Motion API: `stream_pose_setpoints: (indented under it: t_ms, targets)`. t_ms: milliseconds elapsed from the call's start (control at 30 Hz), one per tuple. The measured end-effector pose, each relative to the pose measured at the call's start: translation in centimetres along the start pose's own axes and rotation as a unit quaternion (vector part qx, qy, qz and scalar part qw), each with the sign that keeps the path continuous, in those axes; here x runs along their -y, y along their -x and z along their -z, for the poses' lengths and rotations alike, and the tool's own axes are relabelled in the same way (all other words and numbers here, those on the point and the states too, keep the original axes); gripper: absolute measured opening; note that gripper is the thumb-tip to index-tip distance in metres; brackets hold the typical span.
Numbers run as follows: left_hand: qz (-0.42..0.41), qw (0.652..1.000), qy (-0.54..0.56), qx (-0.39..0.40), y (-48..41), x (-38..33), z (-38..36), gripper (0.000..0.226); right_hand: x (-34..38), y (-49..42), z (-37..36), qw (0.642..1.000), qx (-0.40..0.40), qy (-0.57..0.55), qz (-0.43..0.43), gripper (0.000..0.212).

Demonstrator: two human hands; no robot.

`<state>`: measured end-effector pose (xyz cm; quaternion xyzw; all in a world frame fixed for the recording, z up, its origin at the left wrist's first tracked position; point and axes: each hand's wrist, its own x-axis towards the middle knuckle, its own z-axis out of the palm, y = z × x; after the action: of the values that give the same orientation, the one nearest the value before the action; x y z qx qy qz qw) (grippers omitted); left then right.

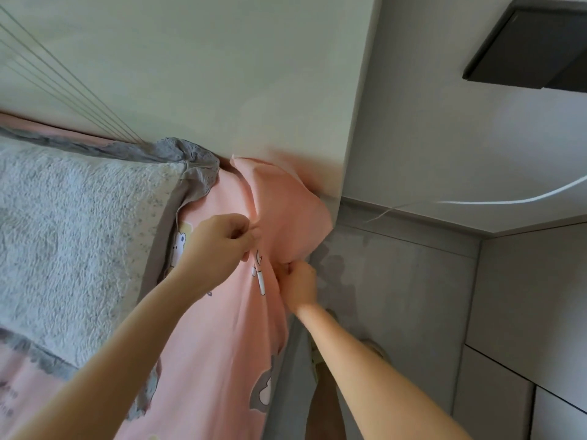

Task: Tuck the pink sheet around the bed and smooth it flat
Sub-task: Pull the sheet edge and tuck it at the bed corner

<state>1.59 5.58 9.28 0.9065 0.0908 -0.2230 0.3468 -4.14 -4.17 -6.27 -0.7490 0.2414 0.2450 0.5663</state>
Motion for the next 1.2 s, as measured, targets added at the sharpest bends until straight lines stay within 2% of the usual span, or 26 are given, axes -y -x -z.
stream_pose_setpoints:
  t_ms: [167,333,500,567,600,700,800,867,967,1067,1200]
  targets:
    - [0.0,0.999,-0.051,0.004,0.0,-0.7,0.2,0.04,-0.9,1.1,5.2,0.994,-0.02,0.08,0.075,0.059]
    - [0.025,0.998,-0.06,-0.008,-0.5,-1.4,-1.0,0.034,-2.2,5.1,13.5,0.977,-0.094,0.159,0.103,0.047]
    - [0.044,0.996,-0.06,-0.05,-1.3,-3.2,-1.9,0.028,3.0,8.8,20.4,0.942,-0.179,0.176,0.224,0.037]
    - [0.037,0.998,-0.021,-0.054,-2.0,-4.6,-2.3,0.03,4.7,9.7,22.5,0.919,-0.205,0.2,0.27,0.032]
    - [0.026,0.998,0.016,-0.053,-2.4,-5.6,-2.6,0.033,5.0,10.0,23.2,0.91,-0.214,0.219,0.28,0.036]
    - [-0.024,0.998,0.022,-0.059,-3.0,-8.4,-3.4,0.035,4.2,9.6,23.7,0.909,-0.206,0.265,0.248,0.055]
    - [-0.026,0.997,0.025,-0.068,-1.7,-7.5,-3.7,0.031,2.5,7.1,23.0,0.905,-0.166,0.337,0.201,0.054]
    - [0.005,0.997,0.025,-0.069,0.2,-5.1,-3.7,0.027,0.6,5.6,22.2,0.888,-0.113,0.418,0.154,0.042]
    - [0.06,0.993,0.037,-0.092,3.0,-1.4,-3.7,0.023,-1.4,4.3,20.9,0.883,-0.078,0.449,0.111,0.028]
    - [0.104,0.988,0.044,-0.106,5.6,2.2,-4.2,0.02,-2.2,3.6,19.8,0.885,-0.1,0.444,0.099,0.029]
    - [0.159,0.98,0.025,-0.116,9.7,7.5,-5.7,0.022,-1.9,3.4,18.0,0.851,-0.093,0.51,0.087,0.031]
